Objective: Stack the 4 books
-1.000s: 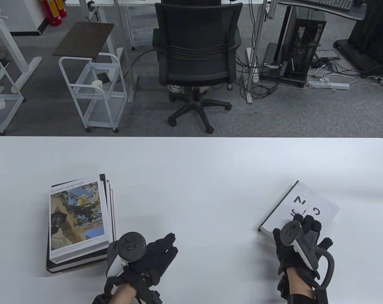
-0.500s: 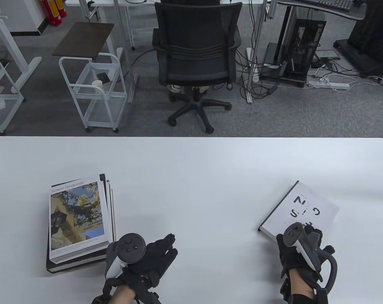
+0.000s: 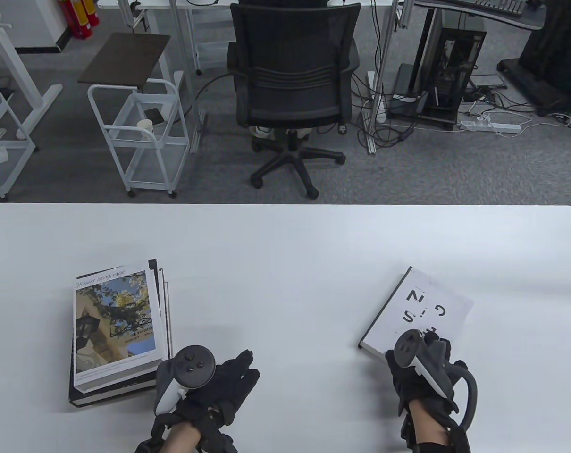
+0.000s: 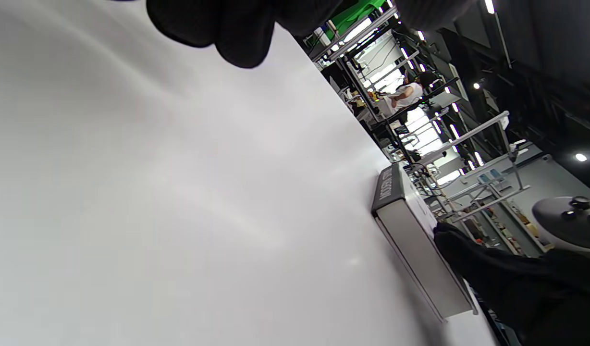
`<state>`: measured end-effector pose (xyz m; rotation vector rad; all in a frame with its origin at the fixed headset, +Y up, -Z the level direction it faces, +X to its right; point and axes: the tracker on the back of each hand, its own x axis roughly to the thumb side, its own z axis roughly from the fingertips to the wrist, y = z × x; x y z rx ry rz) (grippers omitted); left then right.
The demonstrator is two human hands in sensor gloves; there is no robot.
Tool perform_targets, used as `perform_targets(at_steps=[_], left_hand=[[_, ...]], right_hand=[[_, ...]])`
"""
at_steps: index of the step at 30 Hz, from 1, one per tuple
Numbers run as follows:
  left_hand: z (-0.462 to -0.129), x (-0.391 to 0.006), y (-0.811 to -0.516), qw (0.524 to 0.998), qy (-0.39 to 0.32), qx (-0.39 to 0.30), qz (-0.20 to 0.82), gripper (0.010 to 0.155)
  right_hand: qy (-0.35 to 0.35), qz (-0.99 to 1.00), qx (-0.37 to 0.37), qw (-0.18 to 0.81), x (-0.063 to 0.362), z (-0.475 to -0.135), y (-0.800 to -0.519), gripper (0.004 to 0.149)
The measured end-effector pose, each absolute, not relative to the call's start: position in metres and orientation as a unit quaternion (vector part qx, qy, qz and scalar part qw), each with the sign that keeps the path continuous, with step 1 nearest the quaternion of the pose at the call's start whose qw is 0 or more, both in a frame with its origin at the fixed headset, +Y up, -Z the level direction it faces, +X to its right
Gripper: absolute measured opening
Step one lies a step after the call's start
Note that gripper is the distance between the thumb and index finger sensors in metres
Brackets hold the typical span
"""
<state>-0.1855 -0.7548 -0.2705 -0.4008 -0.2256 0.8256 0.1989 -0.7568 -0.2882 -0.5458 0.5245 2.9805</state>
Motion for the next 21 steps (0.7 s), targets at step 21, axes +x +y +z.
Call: perform_targets(at_steps=[21], left_hand=[[-0.267, -0.196, -0.756, 0.891, -0.077, -0.192, 0.404, 0.074]], right_hand=[[0.169, 0.984, 0.042, -0.029, 0.068, -0.281, -0.754, 0.07]])
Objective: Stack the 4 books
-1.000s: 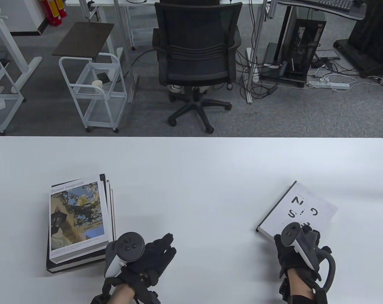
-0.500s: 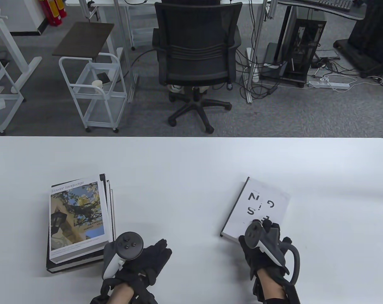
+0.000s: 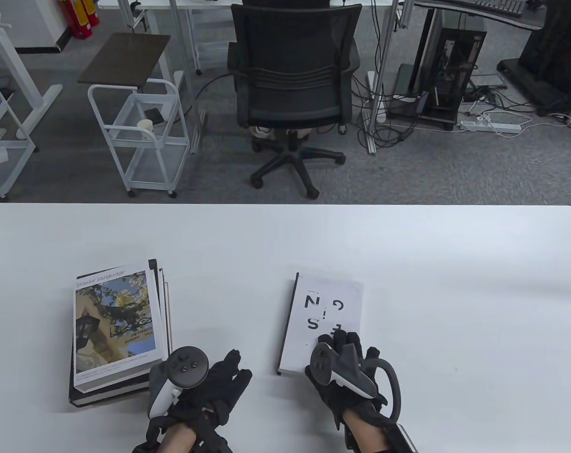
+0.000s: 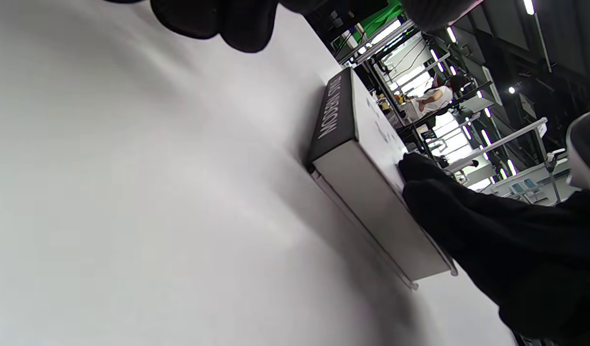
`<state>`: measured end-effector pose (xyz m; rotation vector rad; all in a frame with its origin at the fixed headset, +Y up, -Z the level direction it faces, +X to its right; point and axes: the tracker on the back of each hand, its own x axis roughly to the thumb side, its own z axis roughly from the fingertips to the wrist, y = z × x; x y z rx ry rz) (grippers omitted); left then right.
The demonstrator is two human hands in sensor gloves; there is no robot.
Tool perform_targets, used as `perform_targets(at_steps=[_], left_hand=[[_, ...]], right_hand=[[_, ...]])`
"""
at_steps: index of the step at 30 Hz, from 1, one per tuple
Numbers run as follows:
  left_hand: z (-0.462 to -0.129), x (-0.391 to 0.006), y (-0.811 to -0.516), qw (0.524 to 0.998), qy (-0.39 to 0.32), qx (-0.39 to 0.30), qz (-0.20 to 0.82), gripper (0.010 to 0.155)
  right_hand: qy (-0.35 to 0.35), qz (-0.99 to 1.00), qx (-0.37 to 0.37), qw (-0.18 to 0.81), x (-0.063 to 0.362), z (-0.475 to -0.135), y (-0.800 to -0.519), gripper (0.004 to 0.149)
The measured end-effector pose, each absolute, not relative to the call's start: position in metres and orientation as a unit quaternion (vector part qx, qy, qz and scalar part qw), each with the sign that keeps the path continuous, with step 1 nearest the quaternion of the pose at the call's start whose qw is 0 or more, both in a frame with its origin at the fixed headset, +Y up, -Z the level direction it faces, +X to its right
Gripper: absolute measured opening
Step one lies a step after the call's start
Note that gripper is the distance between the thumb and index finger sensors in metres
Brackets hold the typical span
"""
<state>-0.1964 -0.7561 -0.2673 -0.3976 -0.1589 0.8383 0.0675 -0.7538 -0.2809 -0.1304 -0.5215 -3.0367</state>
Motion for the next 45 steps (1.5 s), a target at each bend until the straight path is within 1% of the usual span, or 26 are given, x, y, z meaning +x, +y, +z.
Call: perform_targets(at_steps=[8, 16, 19, 21, 22, 24, 25, 27, 28, 29, 33, 37, 42, 45], left_hand=[[-0.266, -0.196, -0.754, 0.892, -0.079, -0.189, 0.403, 0.075], [-0.264, -0.198, -0.755, 0.892, -0.072, -0.192, 0.403, 0.075], [-0.264, -0.198, -0.755, 0.893, -0.069, -0.193, 0.401, 0.074], [-0.263, -0.199, -0.755, 0.893, -0.067, -0.193, 0.4, 0.074], [-0.263, -0.199, -0.755, 0.894, -0.065, -0.194, 0.399, 0.075], [-0.262, -0.2, -0.755, 0.897, -0.055, -0.195, 0.393, 0.075], [-0.262, -0.201, -0.755, 0.9, -0.041, -0.194, 0.388, 0.076], [-0.262, -0.202, -0.755, 0.907, -0.028, -0.192, 0.375, 0.077], [-0.263, -0.203, -0.756, 0.907, -0.024, -0.195, 0.374, 0.077], [-0.263, -0.203, -0.758, 0.905, -0.019, -0.199, 0.374, 0.077], [-0.265, -0.203, -0.767, 0.907, 0.0, -0.225, 0.356, 0.075], [-0.267, -0.199, -0.774, 0.909, 0.003, -0.242, 0.338, 0.074], [-0.268, -0.192, -0.775, 0.914, -0.006, -0.238, 0.328, 0.073], [-0.268, -0.188, -0.776, 0.915, -0.012, -0.238, 0.325, 0.072]], right_hand=[[-0.151, -0.979, -0.11, 0.082, 0.04, -0.261, -0.748, 0.07], [-0.138, -0.975, -0.147, 0.089, 0.031, -0.244, -0.748, 0.071], [-0.136, -0.976, -0.149, 0.083, 0.031, -0.243, -0.747, 0.072], [-0.128, -0.98, -0.14, 0.053, 0.035, -0.244, -0.747, 0.072], [-0.111, -0.985, -0.131, 0.024, 0.04, -0.244, -0.746, 0.071], [-0.087, -0.99, -0.108, -0.028, 0.048, -0.246, -0.747, 0.074], [-0.085, -0.992, -0.087, -0.042, 0.054, -0.248, -0.747, 0.079], [-0.081, -0.995, -0.053, -0.036, 0.066, -0.251, -0.744, 0.087], [-0.075, -0.996, -0.038, -0.035, 0.07, -0.252, -0.743, 0.088], [-0.083, -0.995, -0.027, -0.039, 0.076, -0.254, -0.744, 0.088], [-0.112, -0.99, -0.002, -0.084, 0.088, -0.259, -0.748, 0.086], [-0.128, -0.988, 0.008, -0.09, 0.092, -0.262, -0.751, 0.082], [-0.156, -0.983, 0.008, -0.097, 0.093, -0.264, -0.757, 0.078], [-0.161, -0.981, 0.007, -0.107, 0.093, -0.265, -0.758, 0.075]])
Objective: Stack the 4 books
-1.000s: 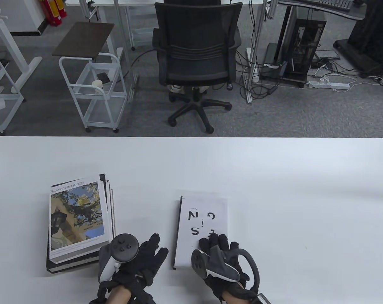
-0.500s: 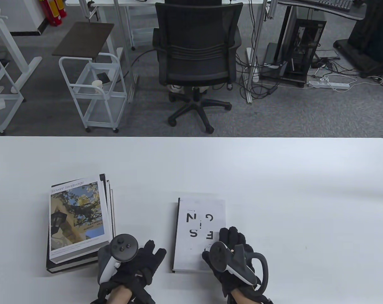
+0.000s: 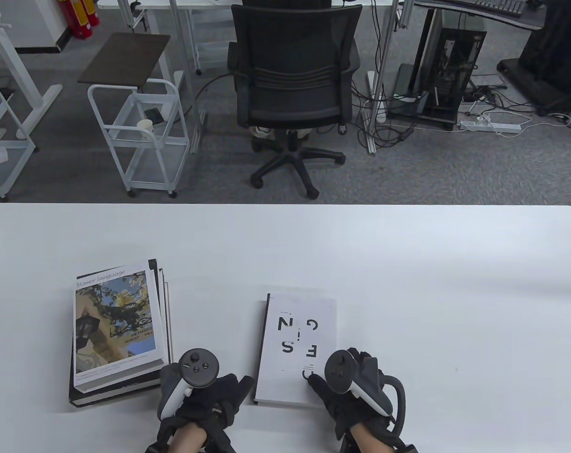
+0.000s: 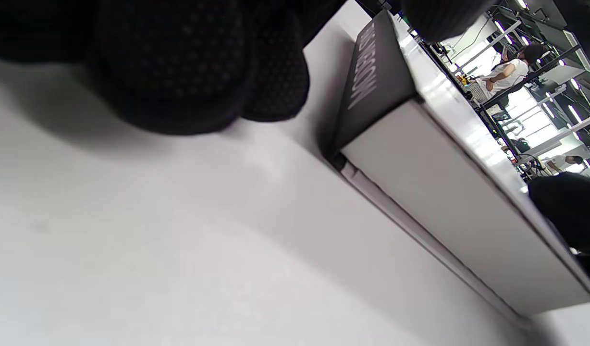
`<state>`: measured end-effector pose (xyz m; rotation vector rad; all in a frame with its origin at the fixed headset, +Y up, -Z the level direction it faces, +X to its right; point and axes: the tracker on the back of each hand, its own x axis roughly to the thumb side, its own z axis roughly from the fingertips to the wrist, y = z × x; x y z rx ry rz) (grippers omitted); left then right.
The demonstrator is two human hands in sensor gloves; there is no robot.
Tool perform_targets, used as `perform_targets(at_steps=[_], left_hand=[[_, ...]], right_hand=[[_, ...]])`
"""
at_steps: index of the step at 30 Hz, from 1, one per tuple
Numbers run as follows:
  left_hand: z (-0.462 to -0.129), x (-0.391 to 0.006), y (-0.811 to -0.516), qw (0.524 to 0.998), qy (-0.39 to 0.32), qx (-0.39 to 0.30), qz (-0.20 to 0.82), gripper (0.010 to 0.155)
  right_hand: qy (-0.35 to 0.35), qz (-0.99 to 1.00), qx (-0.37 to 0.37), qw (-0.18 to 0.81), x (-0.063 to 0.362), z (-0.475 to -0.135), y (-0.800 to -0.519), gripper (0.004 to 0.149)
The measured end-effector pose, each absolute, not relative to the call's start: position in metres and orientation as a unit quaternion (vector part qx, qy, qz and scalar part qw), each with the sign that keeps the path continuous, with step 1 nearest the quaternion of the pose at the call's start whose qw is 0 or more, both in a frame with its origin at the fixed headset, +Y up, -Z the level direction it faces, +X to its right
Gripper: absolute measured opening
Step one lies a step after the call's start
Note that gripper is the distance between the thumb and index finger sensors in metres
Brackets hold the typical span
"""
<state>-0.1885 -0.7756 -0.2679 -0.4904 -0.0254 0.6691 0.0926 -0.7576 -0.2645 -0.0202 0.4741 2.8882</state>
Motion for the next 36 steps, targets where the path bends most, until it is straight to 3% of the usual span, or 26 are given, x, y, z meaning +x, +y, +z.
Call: perform_targets(at_steps=[17, 26, 36], left_hand=[[-0.267, -0.166, -0.782, 0.913, -0.046, -0.249, 0.321, 0.072], [-0.267, -0.16, -0.778, 0.932, -0.055, -0.226, 0.279, 0.072], [-0.261, -0.158, -0.763, 0.932, -0.076, -0.191, 0.298, 0.071]], right_hand=[[0.174, 0.973, 0.017, 0.149, 0.086, -0.265, -0.761, 0.074], [0.171, 0.968, 0.013, 0.185, 0.088, -0.266, -0.763, 0.079], [0.176, 0.959, -0.013, 0.221, 0.096, -0.268, -0.765, 0.078]])
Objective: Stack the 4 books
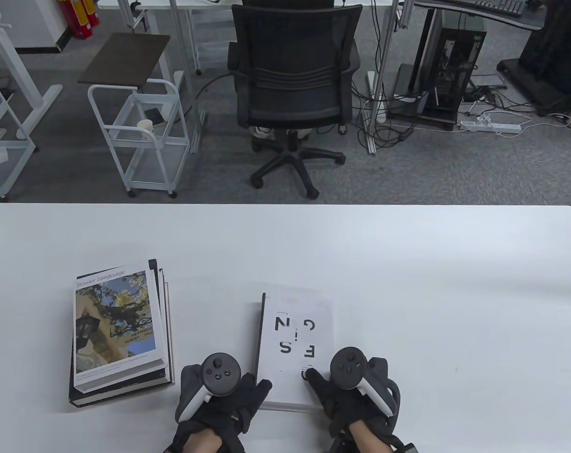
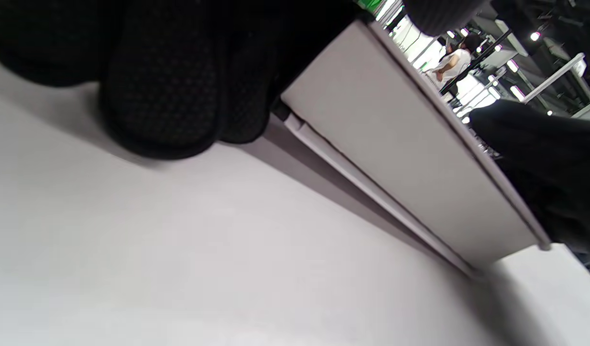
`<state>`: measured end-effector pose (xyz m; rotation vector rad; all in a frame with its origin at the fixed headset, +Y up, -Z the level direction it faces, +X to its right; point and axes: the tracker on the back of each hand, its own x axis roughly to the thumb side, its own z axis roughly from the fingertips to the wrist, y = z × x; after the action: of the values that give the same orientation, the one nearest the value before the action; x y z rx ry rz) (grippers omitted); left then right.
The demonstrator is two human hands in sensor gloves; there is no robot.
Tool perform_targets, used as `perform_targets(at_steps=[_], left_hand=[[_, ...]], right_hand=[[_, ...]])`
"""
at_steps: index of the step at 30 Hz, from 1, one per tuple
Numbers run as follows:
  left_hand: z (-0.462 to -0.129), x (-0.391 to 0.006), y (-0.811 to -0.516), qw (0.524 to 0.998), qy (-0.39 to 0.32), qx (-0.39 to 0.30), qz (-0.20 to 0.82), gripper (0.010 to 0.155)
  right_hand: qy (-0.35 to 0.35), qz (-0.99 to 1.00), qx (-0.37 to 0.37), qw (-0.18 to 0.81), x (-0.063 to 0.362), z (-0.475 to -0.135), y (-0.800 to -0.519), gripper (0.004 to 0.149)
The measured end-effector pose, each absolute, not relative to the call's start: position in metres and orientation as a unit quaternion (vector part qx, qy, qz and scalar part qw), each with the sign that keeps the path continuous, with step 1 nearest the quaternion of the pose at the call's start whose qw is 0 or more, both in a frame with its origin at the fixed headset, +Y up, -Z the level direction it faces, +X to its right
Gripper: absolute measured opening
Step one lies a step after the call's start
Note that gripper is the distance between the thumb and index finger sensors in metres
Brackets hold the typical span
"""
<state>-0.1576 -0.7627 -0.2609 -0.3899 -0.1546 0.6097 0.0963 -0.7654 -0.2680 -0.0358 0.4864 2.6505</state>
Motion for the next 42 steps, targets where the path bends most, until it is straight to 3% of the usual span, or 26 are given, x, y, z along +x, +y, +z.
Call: perform_targets(at_steps=[11, 26, 35, 42], left_hand=[[-0.263, -0.164, -0.773, 0.891, -0.049, -0.226, 0.39, 0.083], [-0.261, -0.171, -0.778, 0.847, -0.026, -0.273, 0.456, 0.08], [-0.26, -0.189, -0.734, 0.893, -0.042, -0.238, 0.381, 0.075], [-0.26, -0.24, -0.682, 0.901, -0.009, -0.186, 0.391, 0.074]], right_hand=[[0.179, 0.959, -0.008, 0.219, 0.096, -0.268, -0.765, 0.076], [0.19, 0.954, -0.012, 0.233, 0.101, -0.272, -0.765, 0.071], [0.165, 0.957, -0.021, 0.238, 0.109, -0.272, -0.755, 0.07], [0.161, 0.957, -0.02, 0.242, 0.111, -0.272, -0.754, 0.07]])
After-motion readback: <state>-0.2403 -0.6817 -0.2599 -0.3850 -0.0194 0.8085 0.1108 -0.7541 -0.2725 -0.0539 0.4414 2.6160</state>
